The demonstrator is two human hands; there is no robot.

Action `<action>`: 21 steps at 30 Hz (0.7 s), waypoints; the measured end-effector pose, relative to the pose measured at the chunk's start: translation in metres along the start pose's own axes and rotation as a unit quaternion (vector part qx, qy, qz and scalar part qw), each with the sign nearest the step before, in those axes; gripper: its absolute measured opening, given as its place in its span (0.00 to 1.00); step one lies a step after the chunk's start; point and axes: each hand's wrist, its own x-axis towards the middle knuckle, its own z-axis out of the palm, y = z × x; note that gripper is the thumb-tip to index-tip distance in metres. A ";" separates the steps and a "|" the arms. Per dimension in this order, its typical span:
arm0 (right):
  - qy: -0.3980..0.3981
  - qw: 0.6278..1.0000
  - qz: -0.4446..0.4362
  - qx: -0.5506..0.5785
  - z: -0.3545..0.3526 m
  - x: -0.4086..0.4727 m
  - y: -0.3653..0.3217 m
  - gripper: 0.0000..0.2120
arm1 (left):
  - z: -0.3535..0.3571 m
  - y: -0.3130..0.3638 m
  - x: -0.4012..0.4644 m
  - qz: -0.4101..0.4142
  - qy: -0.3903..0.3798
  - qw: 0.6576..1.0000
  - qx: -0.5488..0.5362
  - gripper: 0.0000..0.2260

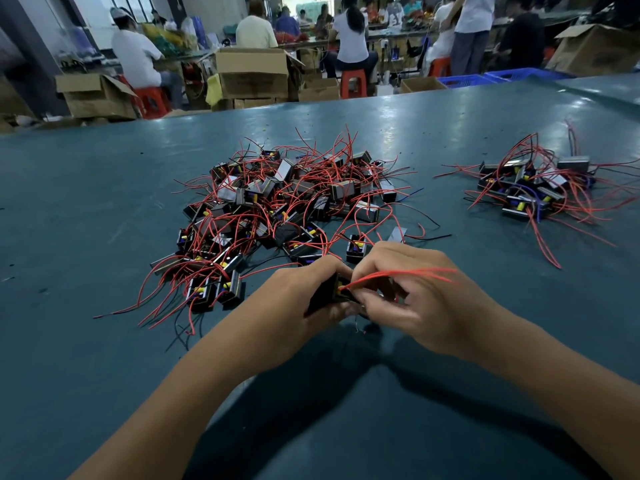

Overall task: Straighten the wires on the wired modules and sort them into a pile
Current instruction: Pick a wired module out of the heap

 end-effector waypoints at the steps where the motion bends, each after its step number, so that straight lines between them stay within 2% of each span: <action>1: -0.005 1.000 0.008 0.028 0.000 0.000 0.005 0.01 | -0.001 -0.001 0.000 0.004 0.008 1.000 -0.002 0.11; 3: 0.004 0.993 0.054 0.102 -0.004 0.004 0.007 0.05 | -0.004 -0.003 0.001 0.016 0.020 1.000 0.014 0.14; 5: -0.003 0.971 0.081 0.225 -0.009 0.007 0.006 0.03 | -0.006 -0.004 0.001 0.033 0.030 0.998 0.041 0.15; 7: -0.003 0.948 0.104 0.301 -0.013 0.008 0.005 0.02 | -0.010 -0.006 0.000 0.033 0.040 0.997 0.049 0.15; 12: 0.015 0.926 0.114 0.358 -0.022 0.010 0.011 0.03 | -0.016 -0.012 -0.003 -0.048 0.030 0.998 -0.034 0.12; 15: 0.041 0.913 0.150 0.376 -0.018 0.011 0.012 0.04 | -0.014 -0.012 -0.003 -0.062 0.018 0.993 -0.102 0.08; 18: 0.099 0.879 0.206 0.418 -0.016 0.015 0.012 0.05 | -0.011 -0.010 -0.002 -0.072 0.033 0.988 -0.136 0.06; 21: 0.101 0.854 0.214 0.464 -0.017 0.015 0.012 0.05 | -0.007 -0.008 0.001 -0.101 0.057 0.979 -0.169 0.07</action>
